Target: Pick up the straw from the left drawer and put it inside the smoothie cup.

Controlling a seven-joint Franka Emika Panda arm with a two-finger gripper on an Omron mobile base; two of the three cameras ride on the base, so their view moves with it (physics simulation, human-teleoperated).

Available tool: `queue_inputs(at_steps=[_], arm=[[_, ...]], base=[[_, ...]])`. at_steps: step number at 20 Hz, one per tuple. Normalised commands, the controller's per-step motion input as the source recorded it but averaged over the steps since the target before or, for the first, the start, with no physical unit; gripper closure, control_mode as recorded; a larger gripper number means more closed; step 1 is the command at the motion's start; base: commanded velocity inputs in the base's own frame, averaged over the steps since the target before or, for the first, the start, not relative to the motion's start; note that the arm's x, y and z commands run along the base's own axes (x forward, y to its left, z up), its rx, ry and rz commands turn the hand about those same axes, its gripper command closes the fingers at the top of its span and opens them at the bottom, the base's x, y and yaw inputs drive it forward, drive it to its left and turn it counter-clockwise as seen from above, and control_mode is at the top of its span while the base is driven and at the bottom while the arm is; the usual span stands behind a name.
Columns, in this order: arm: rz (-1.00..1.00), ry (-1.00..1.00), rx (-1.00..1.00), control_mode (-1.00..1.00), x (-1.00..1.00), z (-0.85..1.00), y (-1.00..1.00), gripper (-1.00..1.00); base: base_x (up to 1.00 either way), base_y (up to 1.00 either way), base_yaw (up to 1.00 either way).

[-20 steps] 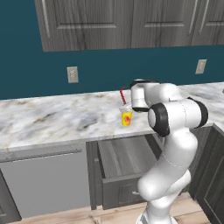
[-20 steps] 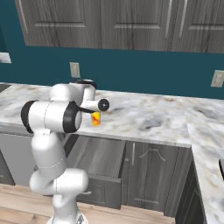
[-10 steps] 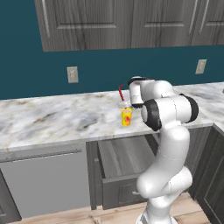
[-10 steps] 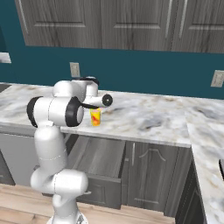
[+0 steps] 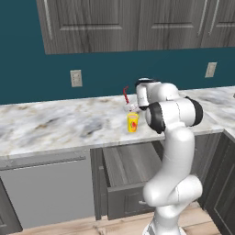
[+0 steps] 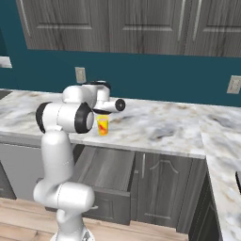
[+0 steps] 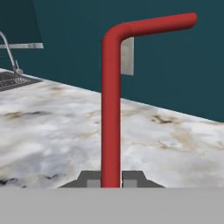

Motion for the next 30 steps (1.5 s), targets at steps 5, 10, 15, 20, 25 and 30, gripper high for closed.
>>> queue_inputs(at_steps=[5,10,15,20,25,30], arm=[[0.02,-0.02,0.06,-1.0,0.11,-0.06,-0.09,1.0],[0.0,-0.03,0.07,-1.0,0.03,-0.13,-0.01,1.0],[0.0,-0.03,0.07,-1.0,0.01,-0.18,0.0,1.0],[0.0,-0.02,0.04,-1.0,0.03,-0.09,0.0,1.0],[0.01,-0.01,0.0,-1.0,0.08,-0.04,0.0,1.0],[0.01,0.0,0.0,-1.0,0.05,-0.03,-0.01,1.0]], base=[[0.0,0.0,0.0],[0.0,0.0,0.0],[0.0,0.0,0.0],[0.0,0.0,0.0],[0.0,0.0,0.0],[0.0,0.0,0.0]])
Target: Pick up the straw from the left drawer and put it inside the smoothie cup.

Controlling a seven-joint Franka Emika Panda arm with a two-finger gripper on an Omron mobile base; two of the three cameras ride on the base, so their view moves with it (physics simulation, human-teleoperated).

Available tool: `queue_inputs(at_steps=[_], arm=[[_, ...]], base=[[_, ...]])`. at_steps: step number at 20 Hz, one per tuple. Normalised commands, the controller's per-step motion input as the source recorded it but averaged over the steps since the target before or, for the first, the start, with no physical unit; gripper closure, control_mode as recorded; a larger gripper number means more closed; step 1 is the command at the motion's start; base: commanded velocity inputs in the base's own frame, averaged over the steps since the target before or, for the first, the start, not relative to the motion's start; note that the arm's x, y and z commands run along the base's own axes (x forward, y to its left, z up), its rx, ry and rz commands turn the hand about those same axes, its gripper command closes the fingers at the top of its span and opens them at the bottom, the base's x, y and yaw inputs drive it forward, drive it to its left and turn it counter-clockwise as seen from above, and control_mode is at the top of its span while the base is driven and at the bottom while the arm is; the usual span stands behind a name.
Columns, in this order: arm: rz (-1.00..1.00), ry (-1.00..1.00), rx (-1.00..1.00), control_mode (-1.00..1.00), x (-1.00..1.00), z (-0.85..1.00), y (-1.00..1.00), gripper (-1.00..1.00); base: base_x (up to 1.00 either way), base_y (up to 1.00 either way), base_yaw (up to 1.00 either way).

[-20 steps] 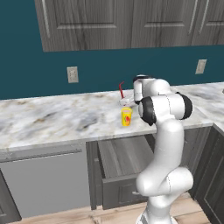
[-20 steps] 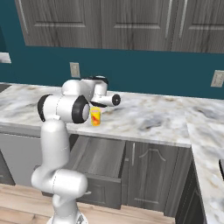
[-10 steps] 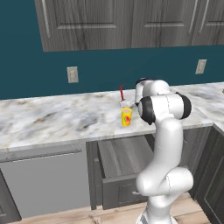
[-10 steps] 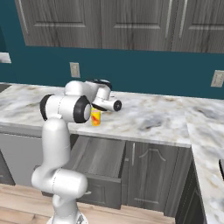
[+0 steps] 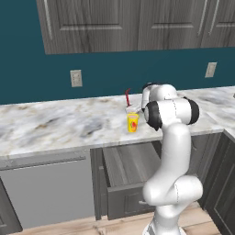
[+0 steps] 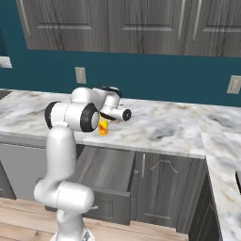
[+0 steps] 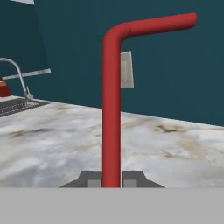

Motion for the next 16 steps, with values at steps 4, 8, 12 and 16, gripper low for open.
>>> queue_inputs(at_steps=[4,8,12,16], arm=[[0.02,0.0,0.0,-1.0,0.0,0.14,-0.06,1.0],[0.02,0.0,0.0,-1.0,0.0,0.28,0.0,1.0],[0.03,0.0,0.0,-1.0,0.0,0.21,0.0,1.0],[0.03,0.0,0.0,-1.0,-0.03,0.18,0.0,1.0]], base=[[0.0,0.0,0.0],[0.0,0.0,0.0],[0.0,0.0,0.0],[0.0,0.0,0.0]])
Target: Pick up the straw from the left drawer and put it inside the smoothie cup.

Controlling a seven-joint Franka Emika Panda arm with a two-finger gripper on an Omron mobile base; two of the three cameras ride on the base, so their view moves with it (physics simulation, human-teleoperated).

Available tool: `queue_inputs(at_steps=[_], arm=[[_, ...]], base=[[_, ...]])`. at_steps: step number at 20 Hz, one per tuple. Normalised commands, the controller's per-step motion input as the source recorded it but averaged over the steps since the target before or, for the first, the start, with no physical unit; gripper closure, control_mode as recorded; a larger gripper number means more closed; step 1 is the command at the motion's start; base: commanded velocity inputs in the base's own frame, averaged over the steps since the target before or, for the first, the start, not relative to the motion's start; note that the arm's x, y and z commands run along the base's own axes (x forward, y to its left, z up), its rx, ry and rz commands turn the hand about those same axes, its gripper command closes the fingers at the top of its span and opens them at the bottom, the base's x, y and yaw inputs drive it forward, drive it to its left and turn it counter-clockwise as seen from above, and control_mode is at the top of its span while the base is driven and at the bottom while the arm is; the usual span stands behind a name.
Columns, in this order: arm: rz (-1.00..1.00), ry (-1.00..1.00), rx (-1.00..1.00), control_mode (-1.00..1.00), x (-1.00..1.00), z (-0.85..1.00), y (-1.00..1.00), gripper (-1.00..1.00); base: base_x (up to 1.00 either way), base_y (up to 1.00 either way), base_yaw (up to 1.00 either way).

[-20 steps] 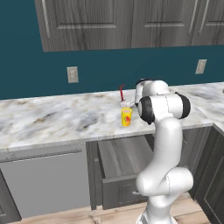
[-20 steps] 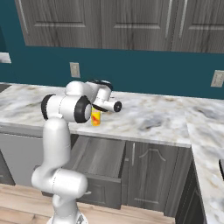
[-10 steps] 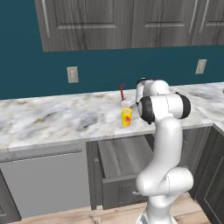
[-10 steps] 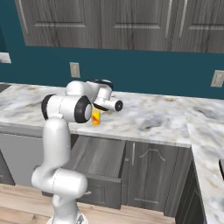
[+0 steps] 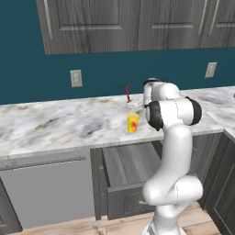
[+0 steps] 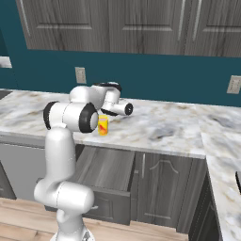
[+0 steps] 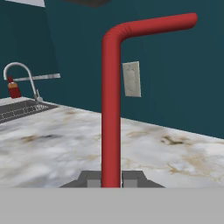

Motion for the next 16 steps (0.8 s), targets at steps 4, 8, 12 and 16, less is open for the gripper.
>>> queue_inputs(at_steps=[4,8,12,16], arm=[[0.03,0.0,0.0,-1.0,-0.22,0.0,0.0,1.0],[0.04,-0.01,0.0,-1.0,-0.22,-0.1,0.0,1.0],[0.05,-0.02,0.0,-1.0,-0.08,-0.24,0.0,1.0],[0.04,-0.02,0.0,-1.0,0.0,-0.23,0.0,1.0]], base=[[0.0,0.0,0.0],[0.0,0.0,0.0],[0.0,0.0,0.0],[0.0,0.0,0.0]])
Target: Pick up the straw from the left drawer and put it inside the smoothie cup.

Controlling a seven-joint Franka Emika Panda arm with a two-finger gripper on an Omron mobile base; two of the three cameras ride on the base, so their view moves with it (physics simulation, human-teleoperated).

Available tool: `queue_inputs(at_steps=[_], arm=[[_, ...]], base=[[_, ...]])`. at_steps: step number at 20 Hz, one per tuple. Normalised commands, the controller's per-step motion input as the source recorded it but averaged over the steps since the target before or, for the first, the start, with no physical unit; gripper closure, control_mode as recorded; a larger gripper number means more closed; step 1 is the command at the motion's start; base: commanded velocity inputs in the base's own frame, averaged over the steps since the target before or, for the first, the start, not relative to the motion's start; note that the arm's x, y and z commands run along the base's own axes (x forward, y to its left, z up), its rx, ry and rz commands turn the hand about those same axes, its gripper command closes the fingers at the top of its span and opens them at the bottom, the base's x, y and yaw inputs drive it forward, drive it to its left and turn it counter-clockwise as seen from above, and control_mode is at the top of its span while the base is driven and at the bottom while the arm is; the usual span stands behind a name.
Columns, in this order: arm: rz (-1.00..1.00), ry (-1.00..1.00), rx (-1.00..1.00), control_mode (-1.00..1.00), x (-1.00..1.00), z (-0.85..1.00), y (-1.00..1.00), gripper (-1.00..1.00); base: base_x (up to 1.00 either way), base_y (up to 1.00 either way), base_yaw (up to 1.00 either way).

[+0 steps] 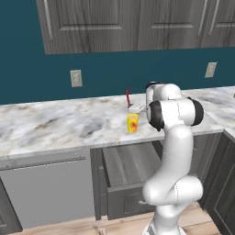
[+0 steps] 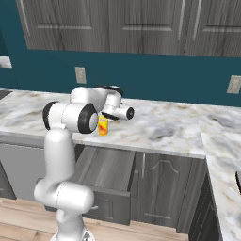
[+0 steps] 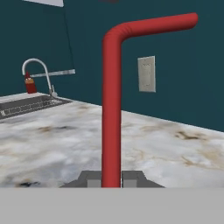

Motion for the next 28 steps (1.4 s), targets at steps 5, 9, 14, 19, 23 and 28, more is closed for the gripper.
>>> queue_inputs(at_steps=[5,9,14,19,23,28], arm=[[0.02,0.0,0.0,-1.0,0.0,-0.22,0.0,1.0],[0.02,0.0,0.0,-1.0,0.0,-0.05,0.0,1.0],[0.03,-0.04,0.0,-1.0,-0.01,0.19,0.0,1.0],[0.04,-0.07,0.0,-1.0,-0.1,0.18,0.0,1.0],[0.03,-0.02,0.0,-1.0,-0.23,0.0,0.0,1.0],[0.03,0.0,0.0,-1.0,-0.24,-0.13,0.0,1.0]], base=[[0.0,0.0,0.0],[0.0,0.0,0.0],[0.0,0.0,0.0],[0.0,0.0,0.0],[0.0,0.0,0.0],[0.0,0.0,0.0]])
